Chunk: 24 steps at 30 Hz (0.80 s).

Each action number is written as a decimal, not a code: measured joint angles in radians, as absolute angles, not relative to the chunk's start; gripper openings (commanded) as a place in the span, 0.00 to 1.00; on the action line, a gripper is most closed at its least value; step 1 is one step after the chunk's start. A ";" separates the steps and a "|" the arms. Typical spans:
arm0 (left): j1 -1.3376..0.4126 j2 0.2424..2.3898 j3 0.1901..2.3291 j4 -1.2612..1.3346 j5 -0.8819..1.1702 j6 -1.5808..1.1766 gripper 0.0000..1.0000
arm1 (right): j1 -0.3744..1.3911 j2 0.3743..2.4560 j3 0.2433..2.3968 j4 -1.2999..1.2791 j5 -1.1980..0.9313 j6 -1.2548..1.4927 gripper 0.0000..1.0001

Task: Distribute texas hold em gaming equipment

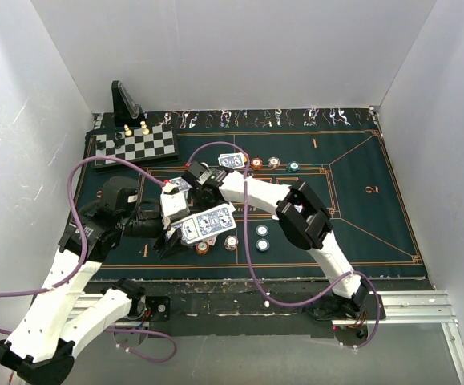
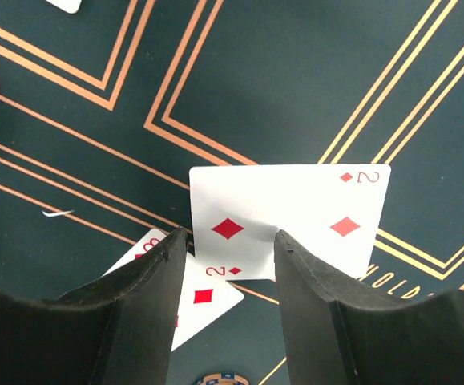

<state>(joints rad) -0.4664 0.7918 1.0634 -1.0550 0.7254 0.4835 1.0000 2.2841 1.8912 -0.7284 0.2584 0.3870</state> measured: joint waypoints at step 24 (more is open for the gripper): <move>-0.466 0.795 1.063 -1.052 0.722 0.487 0.00 | 0.627 1.668 1.646 -0.630 -0.258 0.515 0.87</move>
